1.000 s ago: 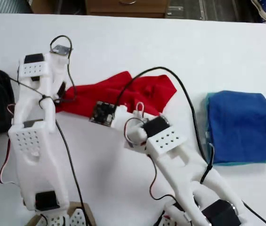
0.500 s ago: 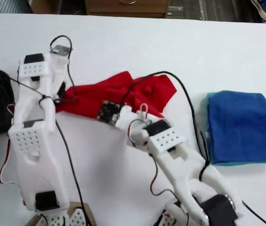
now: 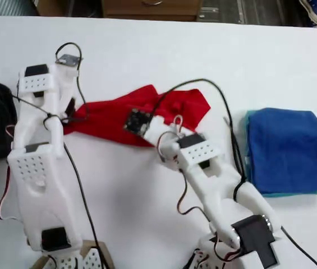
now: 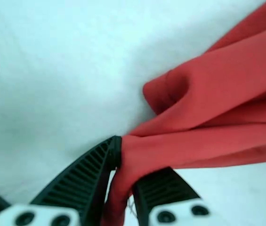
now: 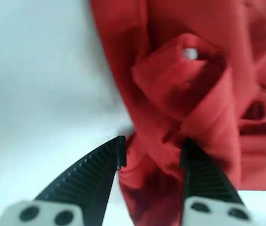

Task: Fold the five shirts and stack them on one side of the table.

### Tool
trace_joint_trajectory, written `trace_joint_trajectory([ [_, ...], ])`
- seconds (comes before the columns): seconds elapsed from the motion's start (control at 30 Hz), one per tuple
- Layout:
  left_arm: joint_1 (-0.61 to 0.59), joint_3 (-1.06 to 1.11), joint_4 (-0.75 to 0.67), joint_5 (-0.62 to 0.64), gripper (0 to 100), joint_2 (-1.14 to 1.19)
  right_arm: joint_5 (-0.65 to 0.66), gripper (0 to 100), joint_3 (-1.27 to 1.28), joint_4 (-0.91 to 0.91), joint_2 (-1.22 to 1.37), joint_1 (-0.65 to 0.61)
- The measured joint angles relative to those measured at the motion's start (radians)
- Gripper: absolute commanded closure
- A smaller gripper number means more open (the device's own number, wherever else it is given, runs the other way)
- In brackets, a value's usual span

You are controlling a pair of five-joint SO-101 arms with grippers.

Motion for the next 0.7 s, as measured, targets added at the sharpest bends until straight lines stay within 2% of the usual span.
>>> trace_joint_trajectory([
  [0.13, -0.002, 0.000, -0.003, 0.000, 98, 0.000, 0.037, 80.5, -0.055, 0.009, 0.006, 0.043],
  [0.43, -0.002, 0.000, -0.003, 0.000, 98, 0.000, 0.049, 81.0, -0.084, -0.009, 0.094, 0.049],
  [0.63, -0.002, 0.000, -0.003, 0.000, 98, 0.000, 0.049, 98.3, -0.178, -0.055, 0.222, 0.080],
  [0.7, -0.002, 0.000, -0.003, 0.000, 98, 0.000, 0.049, 97.3, -0.215, -0.057, 0.255, 0.095],
])
